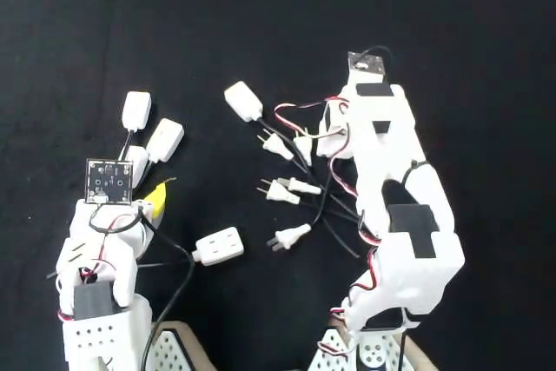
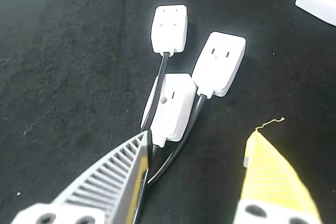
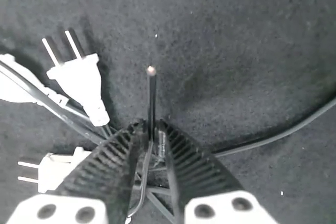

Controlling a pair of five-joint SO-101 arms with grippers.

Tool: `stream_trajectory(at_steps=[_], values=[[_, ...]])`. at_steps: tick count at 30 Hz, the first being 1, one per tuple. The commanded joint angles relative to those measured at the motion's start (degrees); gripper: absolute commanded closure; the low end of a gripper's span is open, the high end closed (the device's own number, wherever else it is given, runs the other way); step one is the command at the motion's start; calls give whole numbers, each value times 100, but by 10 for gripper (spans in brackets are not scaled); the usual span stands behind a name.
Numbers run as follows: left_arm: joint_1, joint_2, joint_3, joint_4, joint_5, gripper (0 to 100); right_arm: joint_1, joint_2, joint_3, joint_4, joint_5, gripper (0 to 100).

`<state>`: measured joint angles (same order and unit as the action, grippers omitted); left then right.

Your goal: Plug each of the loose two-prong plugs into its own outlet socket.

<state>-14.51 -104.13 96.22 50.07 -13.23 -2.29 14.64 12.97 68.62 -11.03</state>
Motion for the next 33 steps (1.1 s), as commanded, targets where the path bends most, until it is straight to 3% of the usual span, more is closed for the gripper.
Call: stream_trajectory(at_steps=[1,16,21,33], values=[[75,0,110,18,-44,707,-79,-303,-48,149,-53,984],[75,0,110,18,-44,707,-360,-1437,567,334,-422,978],[75,0,110,18,-44,707,-352,-1560,681,334,-492,925],[75,0,110,18,-44,707,-360,-1596,629,870,-492,923]])
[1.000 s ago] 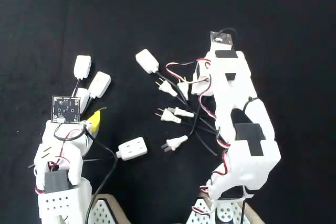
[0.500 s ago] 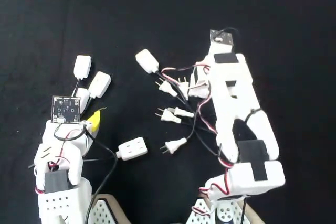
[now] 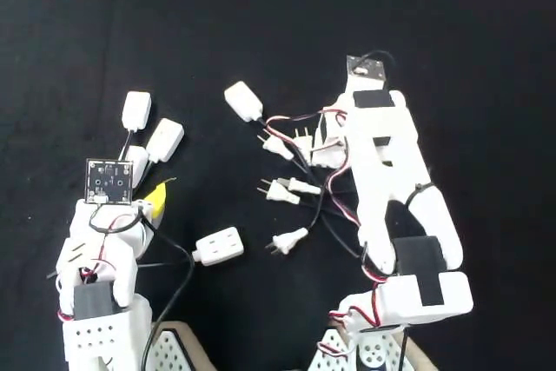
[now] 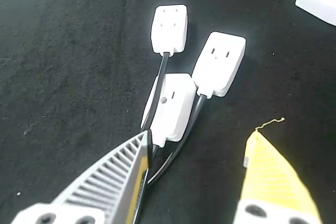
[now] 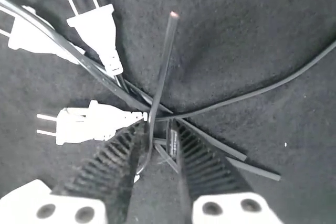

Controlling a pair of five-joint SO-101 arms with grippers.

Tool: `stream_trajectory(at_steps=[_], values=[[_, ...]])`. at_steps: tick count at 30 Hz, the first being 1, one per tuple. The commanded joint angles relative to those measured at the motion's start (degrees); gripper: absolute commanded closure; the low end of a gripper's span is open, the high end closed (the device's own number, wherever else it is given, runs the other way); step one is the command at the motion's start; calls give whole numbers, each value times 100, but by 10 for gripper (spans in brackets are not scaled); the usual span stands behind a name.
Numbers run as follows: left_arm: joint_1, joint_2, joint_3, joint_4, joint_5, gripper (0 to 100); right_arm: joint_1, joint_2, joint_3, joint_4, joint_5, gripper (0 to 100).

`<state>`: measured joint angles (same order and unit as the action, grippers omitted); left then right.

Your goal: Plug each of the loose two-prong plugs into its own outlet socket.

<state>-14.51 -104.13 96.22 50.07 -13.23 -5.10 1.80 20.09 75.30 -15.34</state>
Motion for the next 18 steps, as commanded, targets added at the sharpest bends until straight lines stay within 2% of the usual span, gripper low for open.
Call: stream_trajectory(at_steps=[1,9,18], values=[[75,0,110,18,-44,707,-79,-338,-101,308,-62,924],[75,0,110,18,-44,707,-132,-1402,92,1125,-18,924],[75,0,110,18,-44,707,-1284,-1851,1288,1002,-70,924]])
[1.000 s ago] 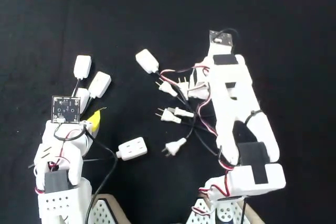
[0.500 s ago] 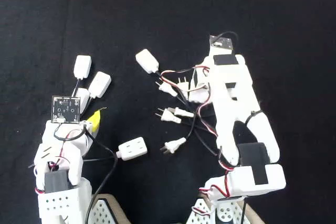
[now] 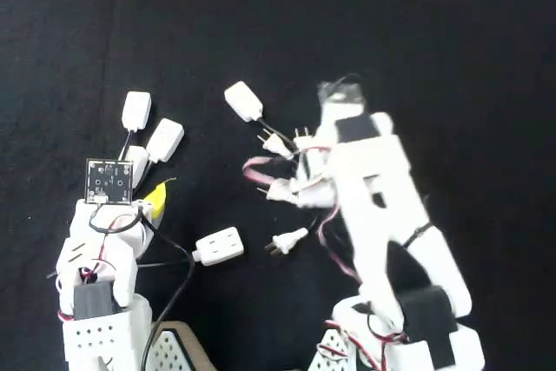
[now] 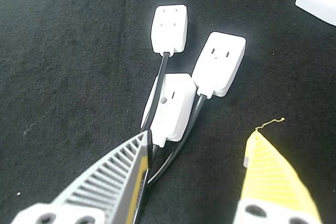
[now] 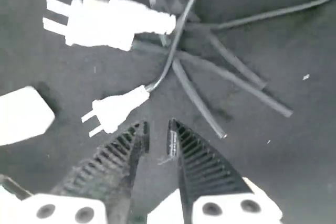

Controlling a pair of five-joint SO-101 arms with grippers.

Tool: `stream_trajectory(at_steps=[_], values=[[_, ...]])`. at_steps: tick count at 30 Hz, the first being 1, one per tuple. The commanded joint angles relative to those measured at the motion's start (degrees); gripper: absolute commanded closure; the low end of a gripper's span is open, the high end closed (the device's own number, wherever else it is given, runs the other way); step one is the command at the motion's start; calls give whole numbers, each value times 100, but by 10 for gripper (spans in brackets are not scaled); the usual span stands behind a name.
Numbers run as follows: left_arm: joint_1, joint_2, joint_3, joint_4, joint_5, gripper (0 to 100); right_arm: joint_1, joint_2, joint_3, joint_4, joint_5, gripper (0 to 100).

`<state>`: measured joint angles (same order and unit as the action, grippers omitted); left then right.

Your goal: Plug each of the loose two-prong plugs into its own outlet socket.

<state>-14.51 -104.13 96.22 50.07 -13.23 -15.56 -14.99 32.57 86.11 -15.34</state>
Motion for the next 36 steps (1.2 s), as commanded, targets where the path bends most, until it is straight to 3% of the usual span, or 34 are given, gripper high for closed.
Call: stream_trajectory(at_steps=[1,5,8,16,26,36], values=[[75,0,110,18,-44,707,-237,-127,48,-149,-70,924],[75,0,110,26,-44,707,-246,224,189,-396,-176,921],[75,0,110,26,-44,707,-255,655,163,-519,-703,921],[75,0,110,26,-44,707,-826,1710,-84,-695,-1371,921],[75,0,110,26,-44,707,-369,2281,-585,-721,-1574,920],[75,0,110,26,-44,707,-352,2316,-629,-1169,-2031,920]])
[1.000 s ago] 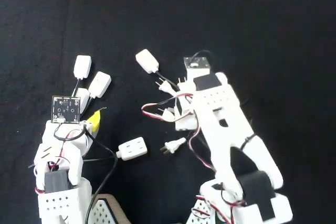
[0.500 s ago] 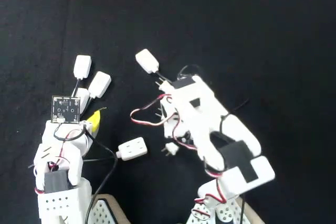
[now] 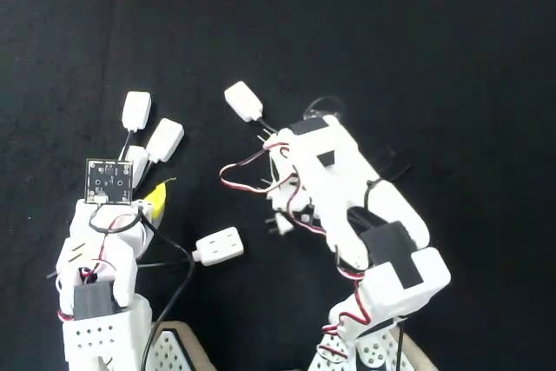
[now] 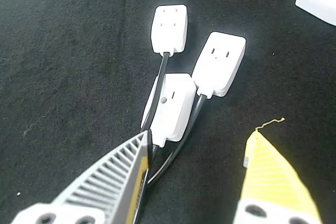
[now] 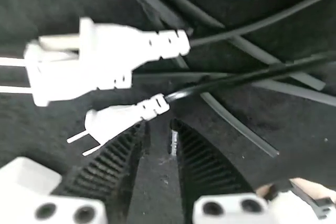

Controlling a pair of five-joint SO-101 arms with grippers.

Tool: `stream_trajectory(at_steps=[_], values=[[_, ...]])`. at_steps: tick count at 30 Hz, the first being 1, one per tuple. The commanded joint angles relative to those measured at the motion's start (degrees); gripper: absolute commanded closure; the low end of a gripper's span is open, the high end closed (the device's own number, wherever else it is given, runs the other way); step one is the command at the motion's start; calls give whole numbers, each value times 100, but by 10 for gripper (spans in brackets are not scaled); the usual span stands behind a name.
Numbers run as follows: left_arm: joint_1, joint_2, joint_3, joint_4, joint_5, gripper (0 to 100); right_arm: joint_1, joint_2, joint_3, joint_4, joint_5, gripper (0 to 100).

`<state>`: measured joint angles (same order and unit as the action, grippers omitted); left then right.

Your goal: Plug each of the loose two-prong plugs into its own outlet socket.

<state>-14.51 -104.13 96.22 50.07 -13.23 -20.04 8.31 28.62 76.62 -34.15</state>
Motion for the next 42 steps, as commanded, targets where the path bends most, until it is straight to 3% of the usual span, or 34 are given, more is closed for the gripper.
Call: stream_trajectory(at_steps=[1,12,26,31,37,42], values=[[75,0,110,26,-44,707,79,-4,-224,-290,-185,920],[75,0,110,26,-44,709,105,-734,-418,413,299,924],[365,-9,110,308,-123,711,97,-1077,593,-651,378,924],[365,-9,110,316,-229,713,97,-1103,998,-1178,1266,959],[400,-18,110,308,-484,812,79,-1103,1692,-2004,1556,987],[910,-35,110,607,-1046,898,79,-1103,2167,-2497,1618,985]])
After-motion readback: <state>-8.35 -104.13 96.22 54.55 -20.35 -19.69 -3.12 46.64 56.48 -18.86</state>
